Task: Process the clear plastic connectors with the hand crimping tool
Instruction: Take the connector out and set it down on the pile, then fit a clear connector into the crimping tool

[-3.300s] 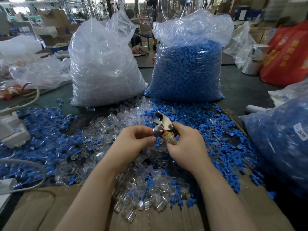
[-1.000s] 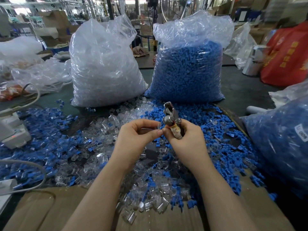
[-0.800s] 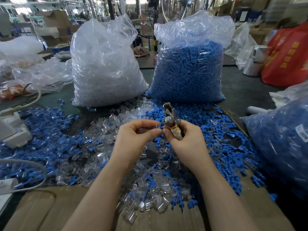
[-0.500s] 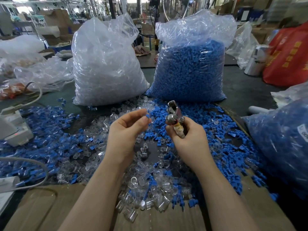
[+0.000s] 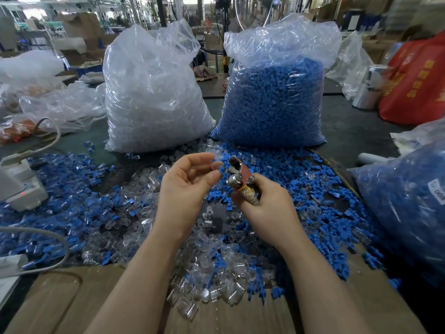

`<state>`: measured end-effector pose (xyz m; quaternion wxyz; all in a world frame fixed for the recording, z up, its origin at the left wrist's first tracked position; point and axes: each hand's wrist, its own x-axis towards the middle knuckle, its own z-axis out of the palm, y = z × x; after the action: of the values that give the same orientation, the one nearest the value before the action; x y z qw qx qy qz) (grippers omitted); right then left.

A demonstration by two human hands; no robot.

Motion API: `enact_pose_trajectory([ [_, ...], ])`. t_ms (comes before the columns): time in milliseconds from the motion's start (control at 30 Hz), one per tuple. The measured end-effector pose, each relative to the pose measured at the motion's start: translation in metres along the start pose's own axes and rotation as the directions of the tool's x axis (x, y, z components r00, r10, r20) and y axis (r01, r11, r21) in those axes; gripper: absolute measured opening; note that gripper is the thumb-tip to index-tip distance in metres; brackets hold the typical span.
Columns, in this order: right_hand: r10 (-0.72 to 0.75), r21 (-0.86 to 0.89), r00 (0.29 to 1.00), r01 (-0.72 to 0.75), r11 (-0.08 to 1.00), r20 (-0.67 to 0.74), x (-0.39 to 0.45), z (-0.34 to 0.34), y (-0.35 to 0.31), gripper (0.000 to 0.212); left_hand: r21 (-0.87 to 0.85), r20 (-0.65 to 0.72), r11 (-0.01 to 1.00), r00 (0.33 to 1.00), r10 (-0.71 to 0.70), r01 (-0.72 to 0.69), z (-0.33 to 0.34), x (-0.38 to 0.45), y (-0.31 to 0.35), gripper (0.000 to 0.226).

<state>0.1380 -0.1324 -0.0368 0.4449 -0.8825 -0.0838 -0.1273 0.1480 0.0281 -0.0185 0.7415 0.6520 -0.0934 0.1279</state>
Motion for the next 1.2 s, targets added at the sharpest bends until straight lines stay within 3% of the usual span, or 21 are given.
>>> enact_pose_trajectory([
  [733,-0.024,-0.200,1.000,0.025,0.980,0.009,-0.002,-0.002,0.000,0.006,-0.040,0.037,0.999,0.999,-0.009,0.011,0.003,-0.001,0.003,0.026],
  [933,-0.052,-0.250,0.999,0.051,0.967,0.003,-0.002,0.000,-0.001,0.006,-0.084,0.007,0.990,0.993,-0.115,0.116,-0.001,-0.001,0.002,0.031],
  [1000,-0.059,-0.240,0.998,0.049,0.969,-0.037,-0.003,0.000,0.000,0.005,-0.273,-0.055,0.935,0.967,-0.250,0.227,-0.010,0.005,0.002,0.030],
  [1067,-0.058,-0.216,0.995,0.039,0.976,-0.079,-0.004,-0.001,0.000,0.006,-0.541,-0.103,0.790,0.910,-0.402,0.288,-0.027,0.012,0.004,0.019],
  [1200,-0.061,-0.202,0.994,0.041,0.979,-0.095,-0.004,-0.001,0.002,0.012,-0.863,-0.232,0.494,0.783,-0.577,0.108,-0.069,0.017,0.005,0.013],
])
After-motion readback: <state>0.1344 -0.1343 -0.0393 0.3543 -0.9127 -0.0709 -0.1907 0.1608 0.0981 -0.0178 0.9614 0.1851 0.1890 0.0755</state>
